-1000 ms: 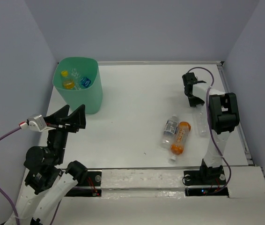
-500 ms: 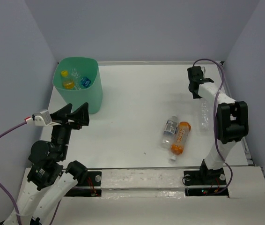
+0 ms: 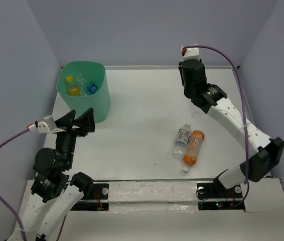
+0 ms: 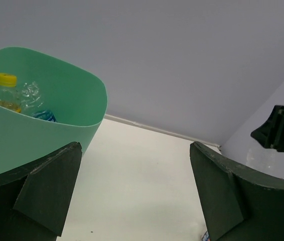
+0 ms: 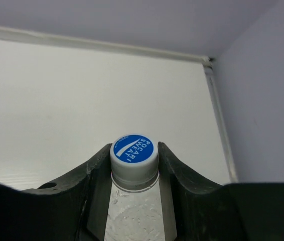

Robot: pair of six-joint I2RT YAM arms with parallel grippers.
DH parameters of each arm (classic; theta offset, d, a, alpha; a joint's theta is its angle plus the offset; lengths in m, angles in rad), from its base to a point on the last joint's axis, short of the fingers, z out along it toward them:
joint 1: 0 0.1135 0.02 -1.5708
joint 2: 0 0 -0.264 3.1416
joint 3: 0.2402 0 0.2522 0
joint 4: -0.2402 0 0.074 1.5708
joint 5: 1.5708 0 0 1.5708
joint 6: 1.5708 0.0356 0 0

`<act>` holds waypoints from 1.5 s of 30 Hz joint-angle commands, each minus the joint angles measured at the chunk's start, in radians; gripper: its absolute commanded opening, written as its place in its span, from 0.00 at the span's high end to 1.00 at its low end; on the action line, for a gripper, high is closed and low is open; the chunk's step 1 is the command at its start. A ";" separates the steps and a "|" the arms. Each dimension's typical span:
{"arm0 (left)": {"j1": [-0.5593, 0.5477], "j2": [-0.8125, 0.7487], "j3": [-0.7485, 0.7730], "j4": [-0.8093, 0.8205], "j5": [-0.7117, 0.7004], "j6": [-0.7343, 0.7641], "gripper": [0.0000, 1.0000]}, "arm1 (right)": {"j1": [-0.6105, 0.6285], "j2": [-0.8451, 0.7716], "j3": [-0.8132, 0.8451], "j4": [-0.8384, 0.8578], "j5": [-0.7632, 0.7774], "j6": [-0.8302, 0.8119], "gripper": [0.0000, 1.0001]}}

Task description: Put the plastic bottles in the bin

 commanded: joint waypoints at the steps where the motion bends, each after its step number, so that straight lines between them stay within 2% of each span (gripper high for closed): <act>1: 0.038 0.019 0.005 0.042 -0.015 0.007 0.01 | 0.162 0.022 0.155 0.170 -0.134 0.029 0.82; 5: 0.078 0.013 0.006 0.036 -0.073 0.008 0.01 | 0.249 0.138 0.330 0.258 -0.338 0.137 0.82; 10: 0.102 0.002 0.002 0.032 -0.095 0.002 0.01 | 0.337 0.313 0.505 0.466 -0.488 0.191 0.83; 14: 0.105 0.004 0.000 0.033 -0.079 -0.006 0.01 | 0.359 0.387 0.634 0.546 -0.590 0.270 0.83; 21: 0.101 -0.004 0.000 0.033 -0.064 -0.012 0.01 | 0.359 0.515 0.737 0.704 -0.737 0.362 0.83; 30: 0.083 -0.027 0.000 0.030 -0.079 -0.012 0.01 | 0.368 0.557 0.755 0.845 -0.765 0.421 0.83; 33: 0.079 -0.036 0.000 0.030 -0.079 -0.012 0.01 | 0.368 0.628 0.785 0.937 -0.757 0.409 0.83; 34: 0.076 -0.037 0.000 0.032 -0.078 -0.012 0.01 | 0.368 0.660 0.807 0.994 -0.751 0.401 0.83; 36: 0.073 -0.036 0.000 0.033 -0.076 -0.009 0.01 | 0.368 0.790 0.907 0.987 -0.747 0.372 0.83; 38: 0.072 -0.031 -0.001 0.033 -0.075 -0.010 0.01 | 0.368 0.879 1.090 0.951 -0.737 0.372 0.83; 41: 0.069 -0.027 -0.003 0.035 -0.078 -0.007 0.01 | 0.368 0.976 1.156 0.982 -0.727 0.408 0.82; 43: 0.066 -0.027 -0.003 0.035 -0.081 -0.006 0.01 | 0.368 0.987 1.139 0.977 -0.727 0.418 0.70; 45: 0.064 -0.027 -0.002 0.035 -0.081 -0.007 0.01 | 0.368 0.976 1.086 0.971 -0.724 0.413 0.48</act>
